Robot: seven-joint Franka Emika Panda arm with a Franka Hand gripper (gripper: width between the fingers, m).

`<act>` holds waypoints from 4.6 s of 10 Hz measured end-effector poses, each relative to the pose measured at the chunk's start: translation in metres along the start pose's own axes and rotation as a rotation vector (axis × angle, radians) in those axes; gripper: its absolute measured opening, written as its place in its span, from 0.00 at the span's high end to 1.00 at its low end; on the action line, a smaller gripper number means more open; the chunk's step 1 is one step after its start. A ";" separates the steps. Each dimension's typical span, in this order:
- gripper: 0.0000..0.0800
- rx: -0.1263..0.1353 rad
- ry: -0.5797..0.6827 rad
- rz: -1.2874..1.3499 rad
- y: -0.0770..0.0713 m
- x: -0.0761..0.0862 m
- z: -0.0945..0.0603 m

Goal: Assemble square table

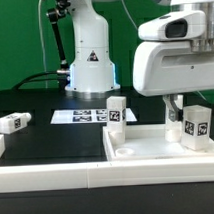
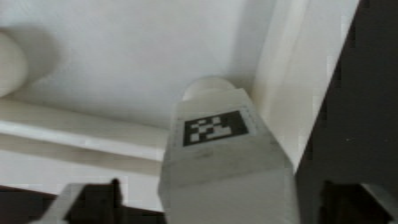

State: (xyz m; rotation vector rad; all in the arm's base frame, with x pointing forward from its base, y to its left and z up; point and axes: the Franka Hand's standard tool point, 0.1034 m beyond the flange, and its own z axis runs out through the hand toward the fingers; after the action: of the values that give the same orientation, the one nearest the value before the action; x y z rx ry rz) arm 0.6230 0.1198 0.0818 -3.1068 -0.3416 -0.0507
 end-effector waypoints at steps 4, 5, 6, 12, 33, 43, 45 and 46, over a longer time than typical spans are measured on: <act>0.64 0.002 0.000 0.049 0.000 0.000 0.000; 0.64 0.004 0.000 0.156 0.000 0.000 0.000; 0.64 0.003 0.000 0.212 0.000 0.000 0.000; 0.64 0.006 0.031 0.793 0.001 0.000 0.002; 0.19 0.004 0.046 0.637 0.002 0.003 0.001; 0.19 -0.019 0.044 0.036 0.002 0.004 0.000; 0.33 -0.018 0.045 0.057 0.001 0.004 0.000; 0.50 -0.018 0.045 0.076 0.002 0.004 0.000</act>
Offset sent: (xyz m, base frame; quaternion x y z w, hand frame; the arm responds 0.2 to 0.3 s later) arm 0.0000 0.0000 0.0000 0.0000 0.0000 0.0000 1.0000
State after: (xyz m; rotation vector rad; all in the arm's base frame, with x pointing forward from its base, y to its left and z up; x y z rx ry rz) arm 0.6277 0.1190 0.0819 -3.1269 -0.2227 -0.1234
